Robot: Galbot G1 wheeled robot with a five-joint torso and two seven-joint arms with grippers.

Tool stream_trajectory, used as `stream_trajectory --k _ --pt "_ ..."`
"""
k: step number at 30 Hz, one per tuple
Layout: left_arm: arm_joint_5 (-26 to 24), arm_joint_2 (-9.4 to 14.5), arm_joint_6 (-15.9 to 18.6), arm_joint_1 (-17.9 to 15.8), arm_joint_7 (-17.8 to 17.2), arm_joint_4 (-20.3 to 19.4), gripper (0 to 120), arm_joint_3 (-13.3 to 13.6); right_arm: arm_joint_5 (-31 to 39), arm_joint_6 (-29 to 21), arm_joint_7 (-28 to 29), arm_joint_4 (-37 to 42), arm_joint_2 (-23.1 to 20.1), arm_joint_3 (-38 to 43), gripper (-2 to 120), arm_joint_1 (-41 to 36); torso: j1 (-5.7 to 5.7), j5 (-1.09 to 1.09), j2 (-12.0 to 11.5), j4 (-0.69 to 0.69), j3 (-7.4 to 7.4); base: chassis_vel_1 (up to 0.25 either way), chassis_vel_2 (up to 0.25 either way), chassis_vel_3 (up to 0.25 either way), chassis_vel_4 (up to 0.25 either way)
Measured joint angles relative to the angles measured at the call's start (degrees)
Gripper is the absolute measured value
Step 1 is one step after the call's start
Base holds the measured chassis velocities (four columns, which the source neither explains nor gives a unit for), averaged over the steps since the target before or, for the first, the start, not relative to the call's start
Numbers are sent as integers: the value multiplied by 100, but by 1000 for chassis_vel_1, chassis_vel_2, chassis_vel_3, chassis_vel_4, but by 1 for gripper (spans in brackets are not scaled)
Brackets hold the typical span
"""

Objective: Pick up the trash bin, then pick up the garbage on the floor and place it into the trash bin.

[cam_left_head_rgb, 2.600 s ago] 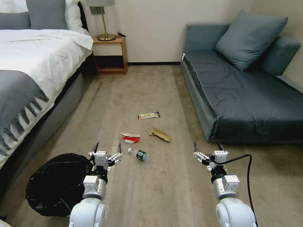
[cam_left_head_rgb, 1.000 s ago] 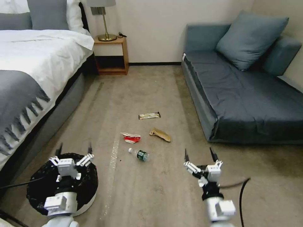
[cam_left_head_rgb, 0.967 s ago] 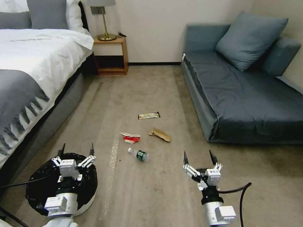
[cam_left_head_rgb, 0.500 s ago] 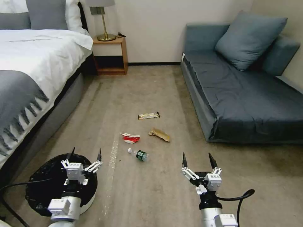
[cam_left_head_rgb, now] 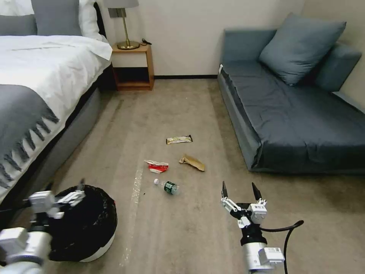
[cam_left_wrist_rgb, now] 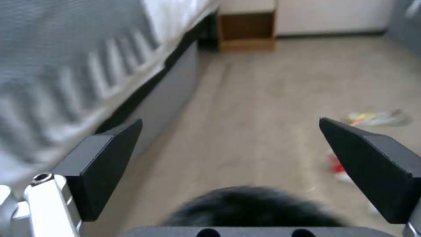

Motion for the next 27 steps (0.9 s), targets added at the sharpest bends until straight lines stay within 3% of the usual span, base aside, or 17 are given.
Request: stream_trajectory --k 1,5,6,8,10,15,19,27 --pt "0 0 0 0 0 0 100 0 0 0 0 0 0 0 100 0 0 0 0 0 0 0 0 0 0" --pt "-131 467 1223 79 356 129 100 -706 73 -9 4 -66 -36 9 100 85 0 0 0 0 0 0 0 0 0" --pt "-131 467 1223 79 356 129 100 -706 73 -9 4 -66 -36 9 100 85 0 0 0 0 0 0 0 0 0" --pt "-266 703 1890 73 578 251 100 -888 101 -4 11 -104 -46 12 100 102 0 0 0 1 0 0 0 0 0" --pt "-403 965 2250 32 772 486 100 -950 134 9 15 -127 -62 16 100 107 0 0 0 0 0 0 0 0 0" --pt "-606 1281 2544 -85 1073 875 100 -856 177 23 25 -139 -82 55 100 106 0 1 0 -1 0 0 0 0 0" --pt "-540 1417 2687 -371 1441 1308 100 -493 187 26 42 -136 -83 97 100 88 0 0 0 -1 0 0 0 0 0" --pt "-450 1626 2852 -830 1569 2037 100 -71 143 37 61 -145 -22 123 100 44 0 0 0 -1 0 0 0 0 0"
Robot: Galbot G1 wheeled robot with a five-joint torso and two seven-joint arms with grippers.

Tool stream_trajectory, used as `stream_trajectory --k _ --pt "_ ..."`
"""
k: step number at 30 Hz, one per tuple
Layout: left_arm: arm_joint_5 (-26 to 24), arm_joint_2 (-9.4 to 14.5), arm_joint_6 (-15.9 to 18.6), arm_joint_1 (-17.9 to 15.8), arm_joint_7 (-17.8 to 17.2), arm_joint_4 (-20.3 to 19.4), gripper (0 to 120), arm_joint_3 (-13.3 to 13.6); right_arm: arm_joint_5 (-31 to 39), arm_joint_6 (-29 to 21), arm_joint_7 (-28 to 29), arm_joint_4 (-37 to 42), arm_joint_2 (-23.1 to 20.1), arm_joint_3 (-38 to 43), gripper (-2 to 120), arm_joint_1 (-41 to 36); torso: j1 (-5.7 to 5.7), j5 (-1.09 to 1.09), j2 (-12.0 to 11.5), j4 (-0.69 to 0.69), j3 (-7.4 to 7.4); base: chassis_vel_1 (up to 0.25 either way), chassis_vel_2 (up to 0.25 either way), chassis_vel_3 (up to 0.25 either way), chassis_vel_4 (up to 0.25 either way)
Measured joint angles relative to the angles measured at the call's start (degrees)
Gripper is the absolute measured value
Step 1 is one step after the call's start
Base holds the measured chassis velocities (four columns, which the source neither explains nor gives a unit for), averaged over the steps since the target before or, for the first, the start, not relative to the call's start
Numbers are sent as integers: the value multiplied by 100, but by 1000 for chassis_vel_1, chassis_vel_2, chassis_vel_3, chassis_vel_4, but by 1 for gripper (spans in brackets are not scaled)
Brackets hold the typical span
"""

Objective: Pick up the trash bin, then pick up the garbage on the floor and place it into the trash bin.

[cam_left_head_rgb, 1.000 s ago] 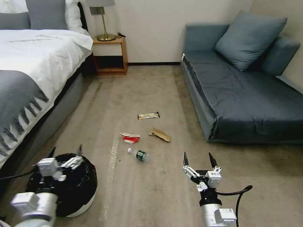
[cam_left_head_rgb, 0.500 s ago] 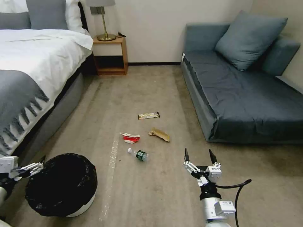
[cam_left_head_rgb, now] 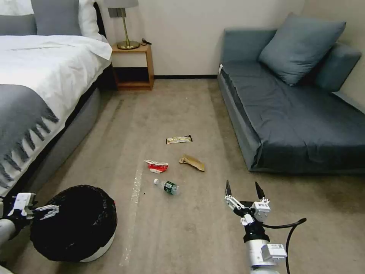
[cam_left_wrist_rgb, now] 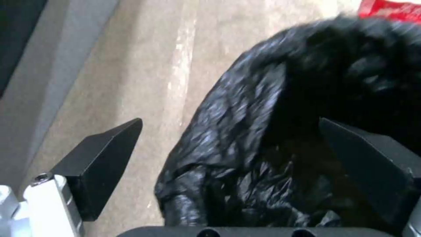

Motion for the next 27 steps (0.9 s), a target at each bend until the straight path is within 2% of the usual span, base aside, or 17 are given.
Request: stream_trajectory --k 3,7,13,15,17,18,21,23,25,26,27 --pt "-19 42 48 -67 75 150 100 102 -71 25 -5 -12 36 -16 100 -2 0 0 0 1 0 0 0 0 0" --pt "-15 75 147 -266 151 347 100 407 -190 30 -3 -13 112 -69 100 12 0 0 0 0 0 0 0 0 0" --pt "12 88 295 -453 104 447 95 600 -210 23 19 -10 118 -59 100 11 0 0 0 1 0 0 0 0 0" --pt "25 111 322 -529 75 502 86 640 -209 16 33 -11 116 -52 100 11 0 1 0 1 0 0 0 0 0" --pt "25 115 326 -539 75 510 83 641 -209 15 36 -12 116 -51 100 11 0 0 0 1 0 0 0 0 0" --pt "25 130 334 -559 75 529 76 642 -209 13 40 -15 117 -57 100 9 0 1 0 0 0 0 0 0 0" --pt "50 132 338 -534 79 571 63 627 -218 11 41 -17 128 -80 100 7 0 1 0 0 0 0 0 0 0" --pt "61 124 338 -517 84 591 59 616 -222 10 42 -18 131 -89 100 9 0 1 0 0 0 0 0 0 0" --pt "105 91 320 -483 93 645 47 590 -230 6 42 -24 131 -100 100 14 0 2 0 0 0 0 0 0 0" --pt "105 91 320 -483 93 645 47 590 -230 6 42 -24 131 -100 100 14 0 2 0 0 0 0 0 0 0" --pt "117 77 306 -467 94 658 42 579 -234 4 42 -26 131 -104 100 20 0 4 0 0 0 0 0 0 0"
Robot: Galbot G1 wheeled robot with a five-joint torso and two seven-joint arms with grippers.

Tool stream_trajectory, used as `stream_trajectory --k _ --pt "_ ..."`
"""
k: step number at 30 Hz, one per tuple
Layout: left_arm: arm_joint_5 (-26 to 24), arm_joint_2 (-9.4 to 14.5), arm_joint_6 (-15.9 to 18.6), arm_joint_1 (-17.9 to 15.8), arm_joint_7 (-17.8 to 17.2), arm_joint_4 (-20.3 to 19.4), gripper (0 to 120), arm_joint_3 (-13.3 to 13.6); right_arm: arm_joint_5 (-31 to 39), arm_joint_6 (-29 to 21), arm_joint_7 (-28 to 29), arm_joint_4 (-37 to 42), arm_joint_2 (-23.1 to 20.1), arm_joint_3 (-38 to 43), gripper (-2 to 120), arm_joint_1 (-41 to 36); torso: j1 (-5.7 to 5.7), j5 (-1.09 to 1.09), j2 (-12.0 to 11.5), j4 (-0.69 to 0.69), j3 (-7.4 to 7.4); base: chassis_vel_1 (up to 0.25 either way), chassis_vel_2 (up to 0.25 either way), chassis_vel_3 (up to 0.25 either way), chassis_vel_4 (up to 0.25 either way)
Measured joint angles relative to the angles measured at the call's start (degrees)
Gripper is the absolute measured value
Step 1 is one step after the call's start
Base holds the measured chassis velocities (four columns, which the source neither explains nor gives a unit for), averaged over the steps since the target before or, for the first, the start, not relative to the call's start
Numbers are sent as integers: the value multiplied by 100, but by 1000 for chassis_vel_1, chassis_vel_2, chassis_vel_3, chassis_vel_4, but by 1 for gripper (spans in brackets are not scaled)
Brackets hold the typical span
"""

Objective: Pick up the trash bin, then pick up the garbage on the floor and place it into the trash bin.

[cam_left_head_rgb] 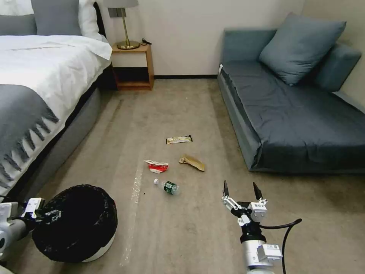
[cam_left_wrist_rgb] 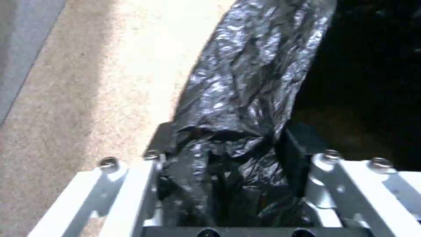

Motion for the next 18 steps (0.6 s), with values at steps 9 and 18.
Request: stream_trajectory --k 9,18 --pt "-3 -91 -107 23 -1 -8 13 -23 1 -2 14 -27 -21 -4 100 -14 0 3 0 1 -1 0 0 0 0" --pt "-161 -422 46 60 -607 -485 10 -220 -3 -2 17 -9 -68 -6 100 -43 0 -13 0 0 1 0 0 0 0"
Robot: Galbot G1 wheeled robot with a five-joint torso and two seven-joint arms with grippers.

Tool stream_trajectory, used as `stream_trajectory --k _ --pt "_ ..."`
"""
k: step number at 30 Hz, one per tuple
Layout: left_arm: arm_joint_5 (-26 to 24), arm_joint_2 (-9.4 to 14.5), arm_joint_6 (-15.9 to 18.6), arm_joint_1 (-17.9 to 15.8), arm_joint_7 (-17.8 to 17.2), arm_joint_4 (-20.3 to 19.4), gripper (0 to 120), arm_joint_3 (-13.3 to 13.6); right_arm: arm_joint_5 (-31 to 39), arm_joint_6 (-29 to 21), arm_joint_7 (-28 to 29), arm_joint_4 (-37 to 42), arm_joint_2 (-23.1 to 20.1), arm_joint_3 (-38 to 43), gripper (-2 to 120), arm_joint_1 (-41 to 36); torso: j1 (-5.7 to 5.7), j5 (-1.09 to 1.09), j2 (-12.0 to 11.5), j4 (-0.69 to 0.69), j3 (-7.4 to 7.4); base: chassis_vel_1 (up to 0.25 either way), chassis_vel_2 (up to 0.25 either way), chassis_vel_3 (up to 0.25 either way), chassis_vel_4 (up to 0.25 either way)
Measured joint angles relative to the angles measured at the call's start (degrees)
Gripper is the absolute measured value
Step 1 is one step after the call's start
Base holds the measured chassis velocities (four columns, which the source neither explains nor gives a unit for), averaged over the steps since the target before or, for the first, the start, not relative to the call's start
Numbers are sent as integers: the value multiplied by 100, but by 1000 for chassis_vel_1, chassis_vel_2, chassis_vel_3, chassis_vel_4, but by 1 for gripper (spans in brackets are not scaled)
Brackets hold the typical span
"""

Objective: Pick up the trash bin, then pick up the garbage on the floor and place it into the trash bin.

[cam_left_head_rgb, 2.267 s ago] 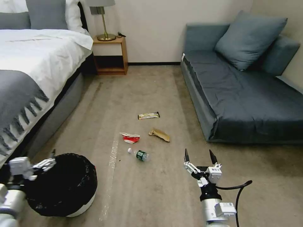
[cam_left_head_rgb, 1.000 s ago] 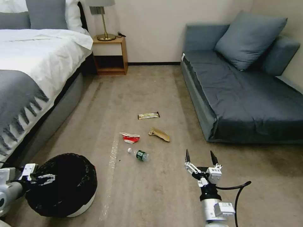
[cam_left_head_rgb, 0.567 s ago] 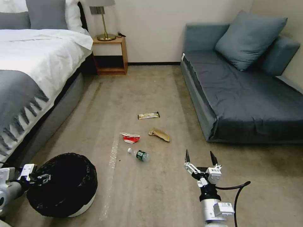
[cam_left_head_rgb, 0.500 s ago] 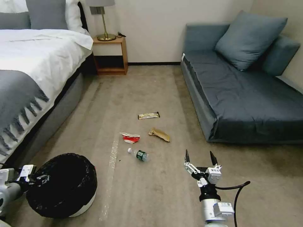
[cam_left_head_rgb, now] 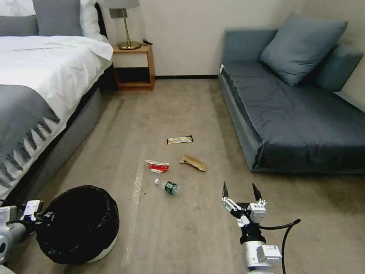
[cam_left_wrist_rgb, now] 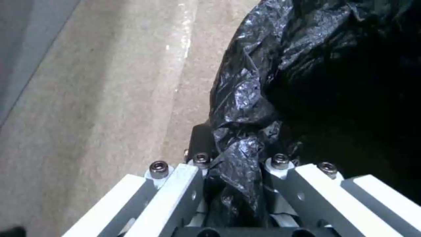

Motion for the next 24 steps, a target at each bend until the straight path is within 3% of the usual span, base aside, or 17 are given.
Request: stream_trajectory --k 5,13,17,24 --pt "-235 -228 1 80 -517 -558 3 -332 -13 0 0 3 -14 -12 100 -2 0 8 0 -2 0 0 0 0 0" --pt "-490 -498 -1 236 -860 -1330 3 -863 -9 13 1 1 -56 -3 100 -12 0 10 0 -2 0 0 0 0 0" --pt "-347 -914 162 442 -1088 -1845 3 -1234 -50 325 -156 -34 -123 -6 100 -64 0 10 0 0 0 0 0 0 0" --pt "106 -1413 232 674 -1199 -2342 3 -1375 -180 647 -441 -27 -303 -144 100 -138 0 10 0 0 -1 0 0 0 0"
